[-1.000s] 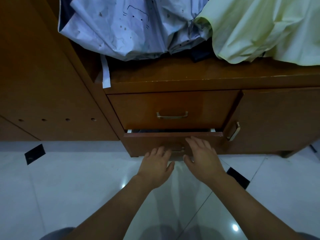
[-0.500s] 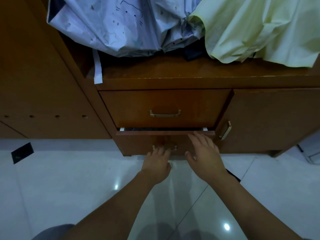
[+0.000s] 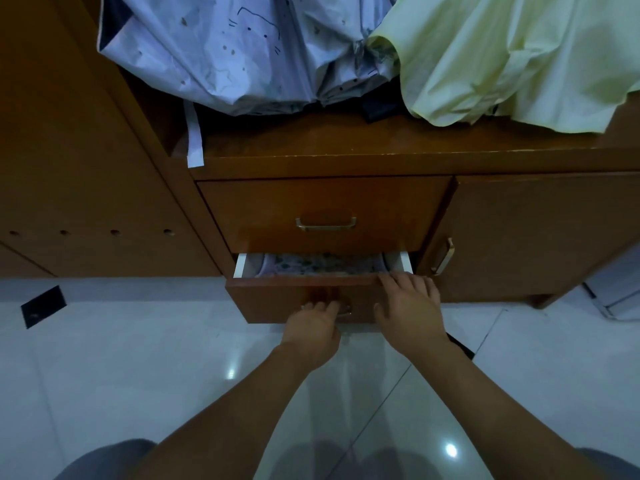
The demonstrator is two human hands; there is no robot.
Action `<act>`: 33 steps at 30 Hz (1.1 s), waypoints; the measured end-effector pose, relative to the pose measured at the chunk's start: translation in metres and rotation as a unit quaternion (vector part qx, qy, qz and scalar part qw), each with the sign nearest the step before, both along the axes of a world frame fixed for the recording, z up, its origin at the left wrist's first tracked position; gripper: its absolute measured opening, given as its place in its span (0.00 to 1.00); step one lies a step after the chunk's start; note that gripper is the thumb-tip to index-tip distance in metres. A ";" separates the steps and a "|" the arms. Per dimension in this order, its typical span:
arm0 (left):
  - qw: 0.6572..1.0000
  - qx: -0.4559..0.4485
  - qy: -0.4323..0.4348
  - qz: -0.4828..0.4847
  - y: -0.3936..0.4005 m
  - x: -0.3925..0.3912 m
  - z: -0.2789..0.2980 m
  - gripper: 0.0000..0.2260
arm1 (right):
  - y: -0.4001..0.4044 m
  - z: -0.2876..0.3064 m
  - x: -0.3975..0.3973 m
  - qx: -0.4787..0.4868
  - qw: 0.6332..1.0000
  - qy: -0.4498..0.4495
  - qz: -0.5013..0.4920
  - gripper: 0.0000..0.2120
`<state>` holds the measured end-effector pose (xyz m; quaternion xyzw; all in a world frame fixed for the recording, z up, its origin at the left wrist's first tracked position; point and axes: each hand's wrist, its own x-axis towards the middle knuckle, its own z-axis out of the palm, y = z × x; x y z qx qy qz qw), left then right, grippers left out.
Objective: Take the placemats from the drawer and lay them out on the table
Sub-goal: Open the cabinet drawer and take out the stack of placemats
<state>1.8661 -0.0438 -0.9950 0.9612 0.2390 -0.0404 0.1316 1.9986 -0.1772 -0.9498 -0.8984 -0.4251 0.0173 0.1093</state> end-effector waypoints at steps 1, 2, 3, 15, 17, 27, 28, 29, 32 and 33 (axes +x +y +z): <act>1.000 0.004 -0.004 -0.005 -0.003 -0.002 0.004 0.18 | -0.003 0.000 -0.001 -0.002 1.000 -0.010 0.000 0.26; 1.000 0.015 -0.013 -0.011 -0.006 -0.004 0.011 0.17 | -0.006 0.000 -0.002 -0.003 1.000 -0.015 0.001 0.26; 0.999 0.031 -0.026 -0.020 -0.008 -0.005 0.018 0.15 | -0.008 0.001 -0.002 -0.003 1.000 -0.016 0.002 0.27; 0.984 0.128 -0.109 -0.051 0.035 -0.018 0.073 0.19 | 0.003 0.012 -0.004 0.000 0.997 0.056 0.052 0.20; 0.986 0.132 -0.098 -0.018 0.050 -0.029 0.065 0.21 | 0.002 0.011 -0.007 -0.008 0.997 0.055 0.054 0.21; 0.993 0.087 -0.082 0.004 0.024 -0.022 0.057 0.26 | -0.005 0.020 -0.021 -0.008 0.999 0.026 0.030 0.12; 0.994 0.079 -0.073 0.013 0.020 -0.022 0.055 0.27 | -0.006 0.020 -0.022 -0.005 0.999 0.024 0.028 0.10; 0.995 0.071 -0.062 0.022 0.015 -0.022 0.052 0.28 | -0.008 0.020 -0.024 -0.005 0.999 0.024 0.027 0.10; 0.997 0.058 -0.034 0.042 0.005 -0.023 0.047 0.29 | -0.014 0.019 -0.027 -0.012 0.998 0.032 0.044 0.10; 0.997 0.056 -0.030 0.050 0.003 -0.024 0.048 0.29 | -0.016 0.019 -0.027 -0.018 0.998 0.035 0.050 0.10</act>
